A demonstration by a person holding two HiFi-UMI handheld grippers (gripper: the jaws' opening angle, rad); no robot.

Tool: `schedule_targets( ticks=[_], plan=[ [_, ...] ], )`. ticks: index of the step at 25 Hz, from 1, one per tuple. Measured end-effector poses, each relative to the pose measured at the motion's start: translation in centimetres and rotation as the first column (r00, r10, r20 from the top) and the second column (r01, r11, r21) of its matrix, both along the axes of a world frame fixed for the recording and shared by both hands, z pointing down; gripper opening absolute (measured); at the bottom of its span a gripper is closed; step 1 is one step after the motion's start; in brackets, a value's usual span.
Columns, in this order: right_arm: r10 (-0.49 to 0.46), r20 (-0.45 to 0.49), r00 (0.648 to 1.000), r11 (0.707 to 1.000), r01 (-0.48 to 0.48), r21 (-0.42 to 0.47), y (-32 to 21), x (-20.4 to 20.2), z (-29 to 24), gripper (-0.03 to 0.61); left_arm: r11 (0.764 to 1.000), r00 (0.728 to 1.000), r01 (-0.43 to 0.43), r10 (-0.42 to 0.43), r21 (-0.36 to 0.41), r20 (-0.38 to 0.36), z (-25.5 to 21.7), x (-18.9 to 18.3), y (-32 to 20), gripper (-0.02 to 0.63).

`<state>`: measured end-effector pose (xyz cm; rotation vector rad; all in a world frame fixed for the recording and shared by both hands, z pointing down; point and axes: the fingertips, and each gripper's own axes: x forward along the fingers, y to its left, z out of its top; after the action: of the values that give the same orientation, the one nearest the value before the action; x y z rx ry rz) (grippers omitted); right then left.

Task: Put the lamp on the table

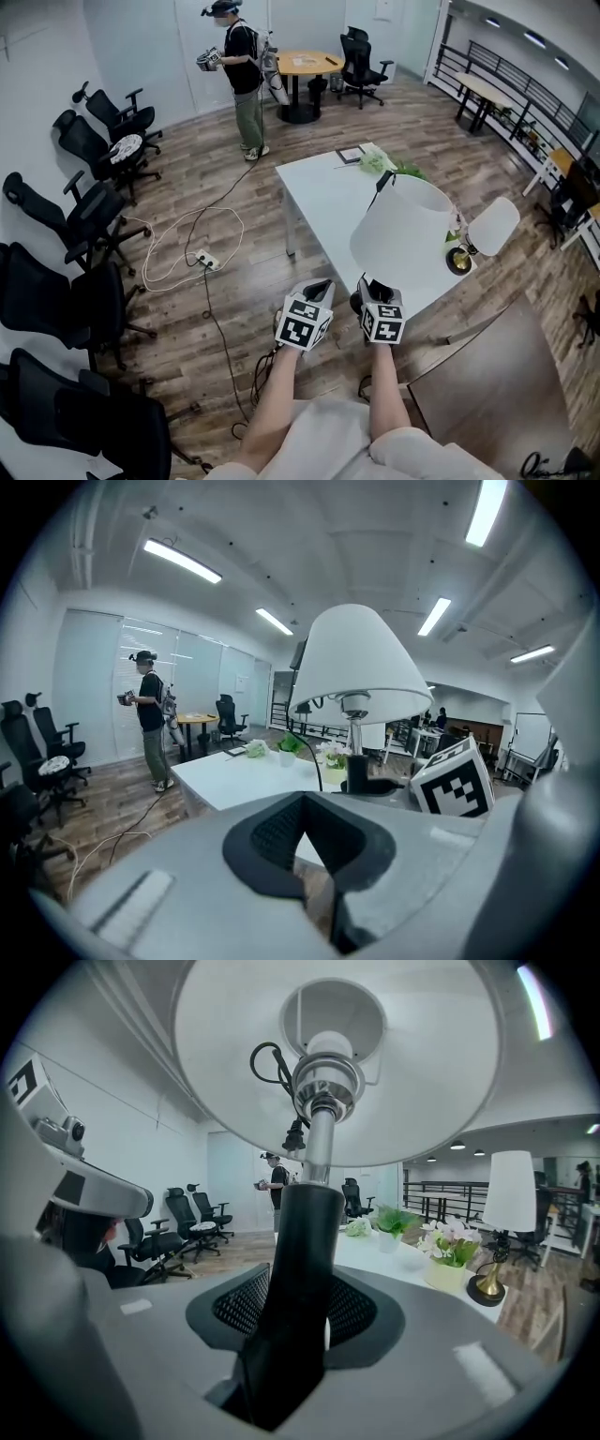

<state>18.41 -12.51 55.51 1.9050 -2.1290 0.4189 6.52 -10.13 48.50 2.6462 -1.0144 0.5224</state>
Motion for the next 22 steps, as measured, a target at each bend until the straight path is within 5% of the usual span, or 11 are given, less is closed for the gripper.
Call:
schedule_targets(
  ticks=[22],
  plan=[
    [0.21,0.034,0.977,0.977,-0.211,0.019,-7.7,-2.7,1.0,0.199,0.99,0.99,-0.139,0.139,0.015,-0.025,-0.2,-4.0,-9.8,0.0]
  ],
)
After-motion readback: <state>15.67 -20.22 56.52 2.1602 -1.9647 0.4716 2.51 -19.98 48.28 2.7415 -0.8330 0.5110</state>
